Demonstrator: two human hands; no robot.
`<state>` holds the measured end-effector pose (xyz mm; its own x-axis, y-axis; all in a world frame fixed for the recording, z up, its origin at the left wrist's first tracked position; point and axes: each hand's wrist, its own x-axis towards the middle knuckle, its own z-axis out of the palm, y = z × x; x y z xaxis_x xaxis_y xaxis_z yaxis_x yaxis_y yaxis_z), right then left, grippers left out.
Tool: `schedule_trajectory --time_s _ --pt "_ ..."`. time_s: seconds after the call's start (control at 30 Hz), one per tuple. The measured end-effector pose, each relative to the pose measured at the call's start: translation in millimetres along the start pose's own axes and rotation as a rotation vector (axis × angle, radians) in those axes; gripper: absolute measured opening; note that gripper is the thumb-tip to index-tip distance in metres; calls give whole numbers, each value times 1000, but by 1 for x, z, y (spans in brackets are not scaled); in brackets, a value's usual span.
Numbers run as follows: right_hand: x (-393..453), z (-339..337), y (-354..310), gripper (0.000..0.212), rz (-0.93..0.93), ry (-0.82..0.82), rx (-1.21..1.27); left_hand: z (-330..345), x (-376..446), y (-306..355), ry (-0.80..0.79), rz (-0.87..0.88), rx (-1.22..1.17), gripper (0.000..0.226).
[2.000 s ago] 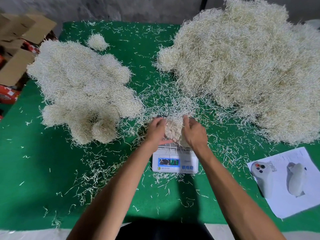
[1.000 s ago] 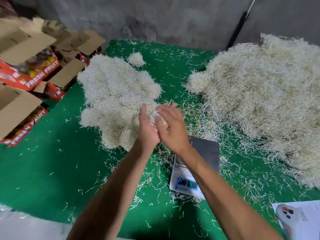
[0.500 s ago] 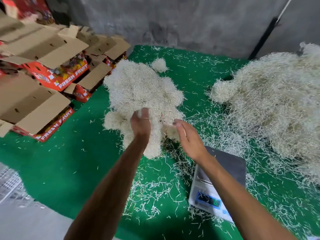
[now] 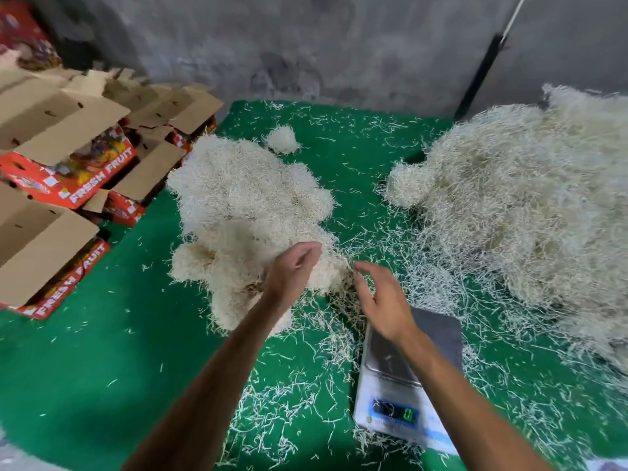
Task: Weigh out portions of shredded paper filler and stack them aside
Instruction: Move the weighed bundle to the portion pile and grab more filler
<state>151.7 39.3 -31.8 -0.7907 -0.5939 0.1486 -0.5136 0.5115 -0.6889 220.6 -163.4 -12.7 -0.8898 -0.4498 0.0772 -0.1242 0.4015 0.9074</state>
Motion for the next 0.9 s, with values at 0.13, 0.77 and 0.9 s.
schedule_trajectory --time_s 0.13,0.77,0.9 --pt "-18 -39 50 40 198 83 -2 88 0 11 -309 -79 -120 28" --pt "84 -66 177 28 310 -216 161 275 100 -7 -439 -203 292 105" --pt "115 -101 200 23 64 133 -224 272 134 -17 -230 -364 199 29"
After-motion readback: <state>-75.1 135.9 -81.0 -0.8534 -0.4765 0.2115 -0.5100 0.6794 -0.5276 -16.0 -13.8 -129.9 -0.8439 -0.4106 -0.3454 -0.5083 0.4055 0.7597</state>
